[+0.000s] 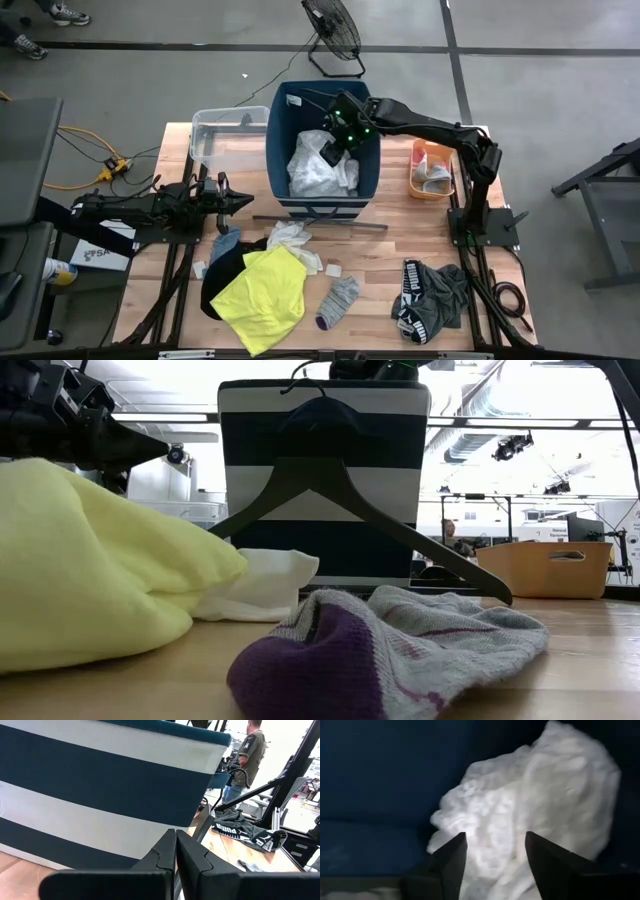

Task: Pick & Place Cloths
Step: Put the grey boxer into the transparent container

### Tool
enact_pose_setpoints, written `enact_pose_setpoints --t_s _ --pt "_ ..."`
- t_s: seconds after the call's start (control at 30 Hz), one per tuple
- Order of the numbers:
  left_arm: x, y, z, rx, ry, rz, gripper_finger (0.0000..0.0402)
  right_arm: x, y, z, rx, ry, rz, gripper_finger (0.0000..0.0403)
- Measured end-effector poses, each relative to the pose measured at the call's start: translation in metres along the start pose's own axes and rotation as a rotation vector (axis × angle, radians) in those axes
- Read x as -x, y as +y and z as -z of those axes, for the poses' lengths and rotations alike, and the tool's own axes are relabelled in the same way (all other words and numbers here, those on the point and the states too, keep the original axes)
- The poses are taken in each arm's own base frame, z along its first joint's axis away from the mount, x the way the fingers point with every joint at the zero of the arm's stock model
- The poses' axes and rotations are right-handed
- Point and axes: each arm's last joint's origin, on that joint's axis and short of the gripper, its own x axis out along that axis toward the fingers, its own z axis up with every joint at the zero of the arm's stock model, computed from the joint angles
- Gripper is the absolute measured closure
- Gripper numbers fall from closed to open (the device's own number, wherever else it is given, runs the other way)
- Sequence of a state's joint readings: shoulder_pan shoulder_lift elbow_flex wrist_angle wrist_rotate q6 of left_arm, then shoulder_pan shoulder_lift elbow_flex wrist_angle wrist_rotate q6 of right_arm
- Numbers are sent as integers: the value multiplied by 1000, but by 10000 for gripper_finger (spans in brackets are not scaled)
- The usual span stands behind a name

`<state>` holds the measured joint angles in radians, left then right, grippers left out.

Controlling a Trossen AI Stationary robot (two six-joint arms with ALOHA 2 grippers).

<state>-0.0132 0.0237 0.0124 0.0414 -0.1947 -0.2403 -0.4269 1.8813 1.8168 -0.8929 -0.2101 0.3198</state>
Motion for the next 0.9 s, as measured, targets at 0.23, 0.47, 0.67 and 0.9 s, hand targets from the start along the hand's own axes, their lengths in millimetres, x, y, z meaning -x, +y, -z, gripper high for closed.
enact_pose_setpoints --t_s 0.23,0.47,0.67,0.9 --pt "0 0 0 0 0 0 391 33 -5 -3 -101 -38 -85 182" --pt "0 0 0 0 0 0 391 96 5 8 -132 -106 -186 187" --pt "0 0 0 0 0 0 391 147 15 36 -143 -96 -188 188" --pt "0 0 0 0 0 0 391 184 31 79 -186 21 -137 188"
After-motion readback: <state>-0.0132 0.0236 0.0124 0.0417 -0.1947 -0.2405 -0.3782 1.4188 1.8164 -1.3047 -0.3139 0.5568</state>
